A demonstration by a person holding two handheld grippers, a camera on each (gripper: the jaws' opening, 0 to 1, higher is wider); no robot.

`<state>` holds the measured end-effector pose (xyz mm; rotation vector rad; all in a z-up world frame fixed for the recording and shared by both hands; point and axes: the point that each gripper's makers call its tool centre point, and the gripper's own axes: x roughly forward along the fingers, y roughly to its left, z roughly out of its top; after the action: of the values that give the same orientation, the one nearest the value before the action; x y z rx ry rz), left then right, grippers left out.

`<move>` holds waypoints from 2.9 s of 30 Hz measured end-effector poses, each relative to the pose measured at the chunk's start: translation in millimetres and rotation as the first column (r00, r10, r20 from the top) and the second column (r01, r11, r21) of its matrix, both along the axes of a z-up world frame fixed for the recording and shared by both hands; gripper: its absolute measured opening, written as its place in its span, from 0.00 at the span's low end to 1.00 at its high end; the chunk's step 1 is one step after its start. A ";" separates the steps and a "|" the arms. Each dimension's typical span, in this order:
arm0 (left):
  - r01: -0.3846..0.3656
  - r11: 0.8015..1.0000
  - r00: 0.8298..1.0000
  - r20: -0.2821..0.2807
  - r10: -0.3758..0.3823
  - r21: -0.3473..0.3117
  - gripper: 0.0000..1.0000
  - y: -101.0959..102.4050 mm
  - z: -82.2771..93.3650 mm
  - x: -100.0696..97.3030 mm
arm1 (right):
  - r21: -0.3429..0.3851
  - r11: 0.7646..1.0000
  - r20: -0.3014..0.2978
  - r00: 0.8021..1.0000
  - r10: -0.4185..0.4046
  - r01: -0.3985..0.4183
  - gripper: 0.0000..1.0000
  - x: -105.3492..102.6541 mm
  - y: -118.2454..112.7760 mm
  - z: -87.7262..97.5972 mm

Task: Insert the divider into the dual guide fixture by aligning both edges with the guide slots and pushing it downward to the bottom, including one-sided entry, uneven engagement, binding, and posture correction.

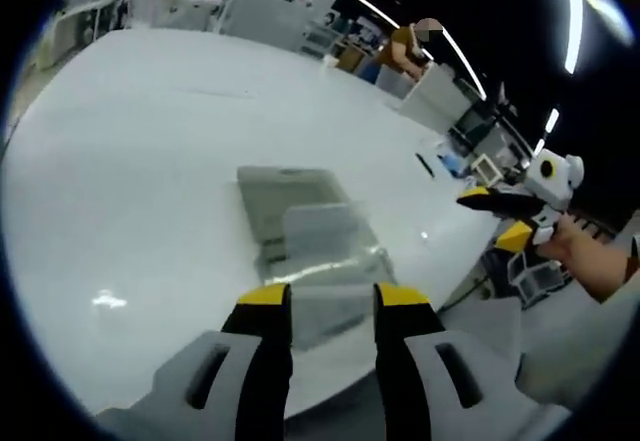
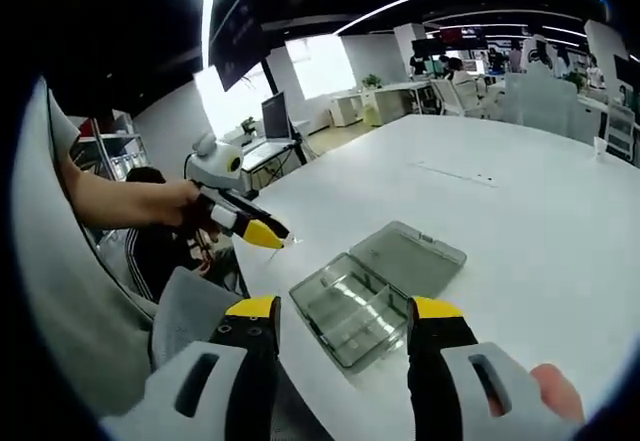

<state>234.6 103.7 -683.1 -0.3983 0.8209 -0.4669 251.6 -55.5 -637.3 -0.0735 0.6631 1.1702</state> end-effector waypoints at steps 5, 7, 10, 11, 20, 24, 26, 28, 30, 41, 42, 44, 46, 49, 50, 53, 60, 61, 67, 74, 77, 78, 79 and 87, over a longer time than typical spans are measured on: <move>0.034 0.998 0.999 0.015 -0.033 -0.045 0.28 -15.9 6.9 -1.0 | 0.026 1.000 -0.020 1.000 0.008 -0.007 0.49 -0.7 3.2 4.4; 0.050 0.998 0.999 0.023 -0.049 -0.050 0.28 -21.3 8.9 -1.5 | 0.035 0.999 -0.023 1.000 0.008 -0.007 0.49 0.1 3.9 6.3; 0.061 0.996 0.998 0.031 -0.059 -0.064 0.28 -27.3 12.1 -1.7 | 0.053 0.999 -0.038 0.999 0.012 -0.010 0.49 -0.1 5.2 8.4; 0.070 0.995 0.997 0.034 -0.067 -0.074 0.28 -30.4 13.2 -2.0 | 0.052 0.999 -0.043 0.999 0.013 -0.011 0.49 0.0 4.9 8.0; 0.118 0.984 0.992 0.069 -0.109 -0.134 0.28 -47.1 23.1 -3.5 | 0.110 0.993 -0.076 0.996 0.037 -0.028 0.49 -3.9 11.7 17.6; 0.134 0.978 0.989 0.090 -0.121 -0.157 0.28 -53.3 28.6 -3.9 | 0.144 0.989 -0.090 0.995 0.049 -0.036 0.49 -5.2 16.7 24.2; 0.142 0.977 0.987 0.095 -0.128 -0.160 0.28 -56.1 30.2 -4.2 | 0.164 0.986 -0.098 0.994 0.056 -0.040 0.49 -5.4 19.4 28.1; 0.152 0.974 0.985 0.104 -0.136 -0.169 0.28 -59.7 32.9 -4.4 | 0.182 0.982 -0.103 0.993 0.064 -0.044 0.49 -4.8 22.1 32.1; 0.157 0.972 0.984 0.111 -0.139 -0.176 0.28 -61.4 34.5 -3.7 | 0.193 0.980 -0.110 0.991 0.072 -0.050 0.49 -5.0 24.1 33.8; 0.199 0.954 0.973 0.159 -0.166 -0.222 0.28 -75.8 50.7 -2.3 | 0.257 0.964 -0.143 0.984 0.110 -0.071 0.49 -5.5 34.3 46.3; 0.205 0.953 0.972 0.165 -0.170 -0.225 0.28 -77.4 52.5 -2.2 | 0.259 0.963 -0.145 0.983 0.114 -0.073 0.49 -5.9 34.9 46.9; 0.213 0.950 0.969 0.175 -0.175 -0.230 0.28 -79.8 55.4 -1.8 | 0.271 0.959 -0.155 0.979 0.134 -0.088 0.49 -8.1 37.0 49.0; 0.221 0.946 0.966 0.184 -0.179 -0.237 0.28 -82.1 58.2 -1.6 | 0.279 0.956 -0.158 0.977 0.142 -0.093 0.50 -8.8 38.5 50.9; 0.240 0.940 0.961 0.200 -0.193 -0.245 0.28 -86.8 62.2 -1.4 | 0.303 0.948 -0.169 0.973 0.157 -0.100 0.50 -9.2 41.0 55.3; 0.244 0.937 0.959 0.203 -0.196 -0.249 0.28 -87.9 62.9 -1.2 | 0.301 0.949 -0.166 0.974 0.154 -0.098 0.51 -7.8 41.4 55.4; 0.255 0.930 0.956 0.217 -0.200 -0.265 0.28 -91.6 66.0 -1.0 | 0.308 0.945 -0.168 0.972 0.165 -0.107 0.52 -9.3 43.4 57.9; 0.297 0.907 0.941 0.255 -0.224 -0.300 0.28 -101.4 76.0 -2.5 | 0.328 0.937 -0.178 0.966 0.186 -0.120 0.52 -11.9 46.5 60.9; 0.299 0.906 0.940 0.256 -0.226 -0.300 0.28 -101.9 76.2 -2.6 | 0.333 0.935 -0.182 0.965 0.190 -0.121 0.52 -12.5 47.0 61.5; 0.347 0.881 0.923 0.282 -0.260 -0.323 0.28 -110.4 84.0 -6.1 | 0.360 0.923 -0.191 0.957 0.217 -0.138 0.52 -15.3 48.7 66.1; 0.391 0.854 0.906 0.309 -0.290 -0.345 0.28 -117.2 92.3 -11.8 | 0.382 0.913 -0.204 0.950 0.235 -0.143 0.52 -17.2 48.6 69.0; 0.401 0.848 0.902 0.312 -0.298 -0.347 0.28 -119.0 93.7 -12.3 | 0.386 0.912 -0.211 0.948 0.237 -0.142 0.52 -16.4 48.6 68.8; 0.404 0.846 0.901 0.313 -0.301 -0.348 0.28 -119.5 94.0 -12.5 | 0.388 0.911 -0.210 0.948 0.238 -0.142 0.53 -16.4 48.7 69.5; 0.407 0.842 0.900 0.314 -0.304 -0.353 0.28 -120.4 95.1 -13.1 | 0.392 0.909 -0.212 0.948 0.238 -0.141 0.53 -16.0 48.6 70.1; 0.442 0.817 0.885 0.330 -0.329 -0.371 0.28 -126.1 101.7 -16.7 | 0.416 0.896 -0.223 0.938 0.264 -0.153 0.50 -18.5 50.1 74.0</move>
<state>217.9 -22.4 -581.4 -0.5748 0.5385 -1.0798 233.0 -5.4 -563.3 0.3751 0.6606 1.5237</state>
